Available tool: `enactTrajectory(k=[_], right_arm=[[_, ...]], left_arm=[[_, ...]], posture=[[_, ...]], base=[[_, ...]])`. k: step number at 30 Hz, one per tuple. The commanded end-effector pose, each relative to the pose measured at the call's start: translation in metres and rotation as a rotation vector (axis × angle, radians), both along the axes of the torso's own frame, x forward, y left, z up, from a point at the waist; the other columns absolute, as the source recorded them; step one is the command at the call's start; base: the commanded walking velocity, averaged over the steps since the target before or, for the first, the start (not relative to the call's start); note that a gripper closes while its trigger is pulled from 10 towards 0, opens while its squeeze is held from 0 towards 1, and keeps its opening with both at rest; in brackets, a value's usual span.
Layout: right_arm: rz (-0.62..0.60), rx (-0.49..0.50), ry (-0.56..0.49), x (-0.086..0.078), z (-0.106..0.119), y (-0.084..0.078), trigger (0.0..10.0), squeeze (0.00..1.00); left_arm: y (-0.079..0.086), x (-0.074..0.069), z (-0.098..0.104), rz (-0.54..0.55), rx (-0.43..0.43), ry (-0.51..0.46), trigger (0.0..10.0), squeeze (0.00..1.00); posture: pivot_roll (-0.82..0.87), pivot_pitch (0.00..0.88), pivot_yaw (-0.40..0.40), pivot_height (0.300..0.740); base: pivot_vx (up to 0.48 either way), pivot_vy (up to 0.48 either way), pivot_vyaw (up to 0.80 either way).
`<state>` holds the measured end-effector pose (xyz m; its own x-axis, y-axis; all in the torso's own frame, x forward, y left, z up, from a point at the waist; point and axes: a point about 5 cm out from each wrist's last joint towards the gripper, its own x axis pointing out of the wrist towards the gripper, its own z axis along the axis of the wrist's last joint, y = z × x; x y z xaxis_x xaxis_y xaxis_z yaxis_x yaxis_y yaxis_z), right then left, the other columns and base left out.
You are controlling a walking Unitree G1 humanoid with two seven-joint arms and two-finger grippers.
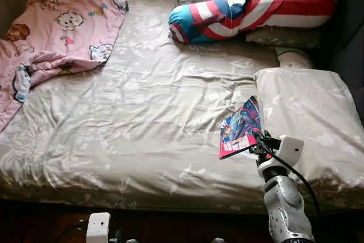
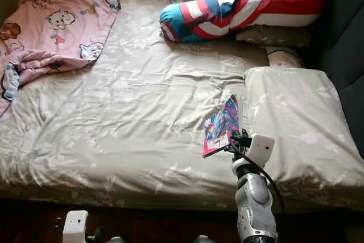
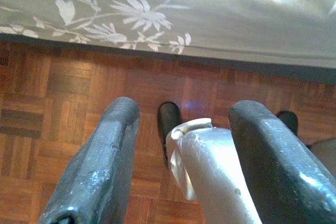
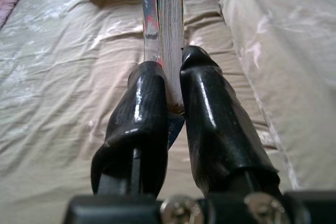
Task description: Clean up the room
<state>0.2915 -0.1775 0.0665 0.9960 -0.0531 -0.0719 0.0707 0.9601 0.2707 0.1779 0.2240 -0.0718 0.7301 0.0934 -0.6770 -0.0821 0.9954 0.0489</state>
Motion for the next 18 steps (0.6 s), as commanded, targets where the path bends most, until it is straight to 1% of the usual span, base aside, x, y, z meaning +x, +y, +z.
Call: enactTrajectory(k=[1, 9, 14, 18], right_arm=[[0.003, -0.007, -0.043, 0.0026, 0.0078, -0.0007, 10.0, 0.0], [0.013, -0.006, -0.036, 0.002, 0.0062, 0.0007, 10.0, 0.0], [0.019, -0.003, -0.034, 0.0018, 0.0059, 0.0015, 10.0, 0.0], [0.023, -0.002, -0.033, 0.0013, 0.0056, 0.002, 10.0, 0.0]], left_arm=[[0.0003, -0.0086, -0.0043, -0.005, 0.005, 0.03, 10.0, 0.0], [-0.0002, -0.0083, -0.004, 0.003, 0.004, 0.022, 10.0, 0.0], [-0.0001, -0.0082, -0.0038, 0.007, 0.006, 0.018, 10.0, 0.0], [0.0003, -0.0057, -0.0015, 0.012, 0.008, -0.009, 10.0, 0.0]], posture=[[0.04, 0.181, -0.059, 0.718], [0.04, 0.192, -0.064, 0.718], [0.04, 0.195, -0.064, 0.718], [0.04, 0.202, -0.067, 0.718]], base=[[0.27, 0.0, 0.0], [0.269, 0.0, 0.0], [0.0, 0.0, 0.0], [0.0, 0.0, 0.0]])
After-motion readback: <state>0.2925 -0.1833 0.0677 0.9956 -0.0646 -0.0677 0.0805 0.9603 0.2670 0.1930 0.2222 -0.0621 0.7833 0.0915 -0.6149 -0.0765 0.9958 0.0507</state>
